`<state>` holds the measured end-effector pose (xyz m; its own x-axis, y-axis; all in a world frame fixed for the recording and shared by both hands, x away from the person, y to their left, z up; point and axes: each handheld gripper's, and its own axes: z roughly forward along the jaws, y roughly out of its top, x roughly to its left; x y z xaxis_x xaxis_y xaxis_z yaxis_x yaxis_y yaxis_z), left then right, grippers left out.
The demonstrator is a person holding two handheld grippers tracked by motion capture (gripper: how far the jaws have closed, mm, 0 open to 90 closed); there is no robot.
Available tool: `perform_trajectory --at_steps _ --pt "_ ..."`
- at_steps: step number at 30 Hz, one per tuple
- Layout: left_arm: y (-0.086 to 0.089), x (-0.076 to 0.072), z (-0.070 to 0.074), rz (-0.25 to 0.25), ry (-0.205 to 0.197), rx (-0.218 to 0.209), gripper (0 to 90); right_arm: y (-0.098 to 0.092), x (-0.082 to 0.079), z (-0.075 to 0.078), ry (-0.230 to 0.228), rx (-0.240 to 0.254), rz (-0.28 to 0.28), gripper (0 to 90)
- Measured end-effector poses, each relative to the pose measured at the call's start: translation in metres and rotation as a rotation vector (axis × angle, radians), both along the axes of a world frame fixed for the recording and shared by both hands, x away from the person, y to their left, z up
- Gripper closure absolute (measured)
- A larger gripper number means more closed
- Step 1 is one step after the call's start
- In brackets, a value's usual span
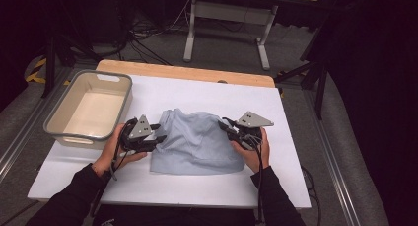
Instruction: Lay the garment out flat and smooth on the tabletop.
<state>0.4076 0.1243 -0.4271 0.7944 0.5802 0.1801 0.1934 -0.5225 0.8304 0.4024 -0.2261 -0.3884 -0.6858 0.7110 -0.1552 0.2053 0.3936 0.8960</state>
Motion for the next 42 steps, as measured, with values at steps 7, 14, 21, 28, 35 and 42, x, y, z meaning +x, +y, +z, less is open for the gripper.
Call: perform_trajectory --at_steps 7,14,21,28,35,42 --pt "-0.007 0.024 -0.003 0.086 0.055 -0.034 30.6 0.002 -0.007 0.006 -0.046 0.017 0.004 75.1" --pt "-0.010 0.044 -0.007 0.110 0.113 -0.072 28.9 0.003 -0.012 0.009 -0.096 0.030 -0.006 75.1" --pt "-0.012 0.056 -0.006 0.047 0.188 -0.134 46.2 0.001 -0.011 0.009 -0.108 0.054 -0.017 75.2" --pt "-0.012 0.052 0.000 0.011 0.125 -0.140 81.2 0.000 -0.009 0.007 -0.104 0.051 -0.025 75.2" --pt "-0.011 0.042 0.020 0.031 0.029 -0.162 82.7 -0.002 -0.005 0.010 -0.127 0.051 -0.043 75.3" --pt "-0.005 0.018 0.051 -0.004 -0.088 -0.177 83.4 -0.006 -0.015 0.029 -0.194 0.076 -0.048 75.4"
